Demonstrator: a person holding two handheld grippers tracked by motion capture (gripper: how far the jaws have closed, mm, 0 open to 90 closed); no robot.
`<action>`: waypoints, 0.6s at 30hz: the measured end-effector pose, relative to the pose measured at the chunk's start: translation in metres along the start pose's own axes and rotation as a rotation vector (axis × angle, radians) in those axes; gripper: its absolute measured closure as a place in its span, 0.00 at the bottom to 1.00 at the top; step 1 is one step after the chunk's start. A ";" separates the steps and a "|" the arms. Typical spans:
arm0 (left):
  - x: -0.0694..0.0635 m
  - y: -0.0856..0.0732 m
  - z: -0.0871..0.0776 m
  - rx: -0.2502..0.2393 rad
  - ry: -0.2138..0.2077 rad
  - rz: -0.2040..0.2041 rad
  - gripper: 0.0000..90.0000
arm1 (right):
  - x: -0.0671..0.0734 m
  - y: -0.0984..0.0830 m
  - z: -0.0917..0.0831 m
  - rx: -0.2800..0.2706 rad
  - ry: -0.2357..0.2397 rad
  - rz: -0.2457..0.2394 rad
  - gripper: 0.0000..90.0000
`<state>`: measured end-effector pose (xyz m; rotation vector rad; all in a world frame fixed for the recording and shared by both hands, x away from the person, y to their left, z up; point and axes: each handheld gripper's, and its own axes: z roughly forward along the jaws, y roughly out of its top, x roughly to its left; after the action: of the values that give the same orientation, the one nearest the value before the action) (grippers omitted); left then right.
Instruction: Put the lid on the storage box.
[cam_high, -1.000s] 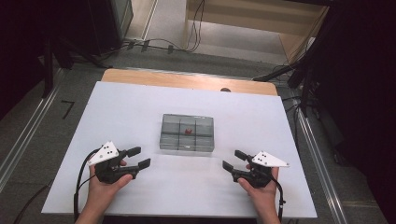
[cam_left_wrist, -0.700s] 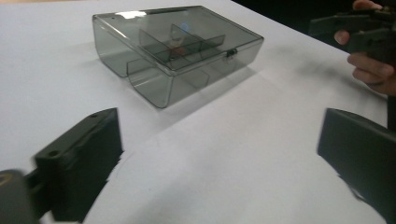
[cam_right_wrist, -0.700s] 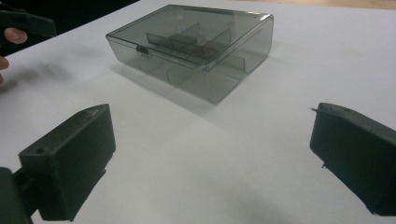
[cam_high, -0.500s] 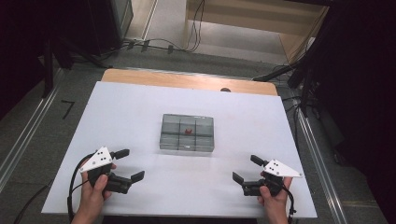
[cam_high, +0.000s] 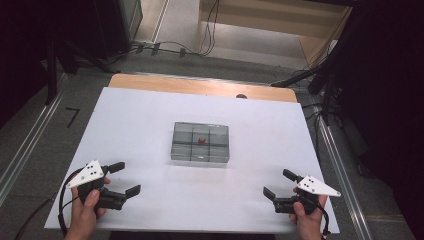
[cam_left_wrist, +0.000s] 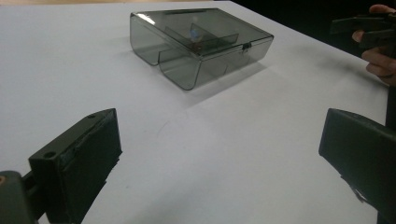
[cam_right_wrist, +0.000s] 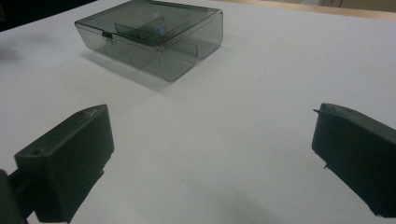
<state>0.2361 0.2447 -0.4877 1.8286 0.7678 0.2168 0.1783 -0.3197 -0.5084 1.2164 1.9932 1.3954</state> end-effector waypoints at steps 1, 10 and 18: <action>0.002 0.000 -0.002 -0.002 0.004 -0.003 0.00 | -0.002 -0.001 -0.002 -0.001 -0.001 0.001 0.00; 0.014 -0.007 -0.017 -0.004 0.026 -0.019 0.00 | -0.016 -0.007 -0.010 0.016 -0.042 -0.004 0.00; 0.023 -0.009 -0.024 -0.020 0.044 -0.018 0.00 | -0.032 -0.012 -0.020 0.009 -0.066 0.018 0.00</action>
<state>0.2381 0.2786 -0.4912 1.8024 0.8101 0.2528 0.1756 -0.3590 -0.5151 1.2711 1.9508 1.3388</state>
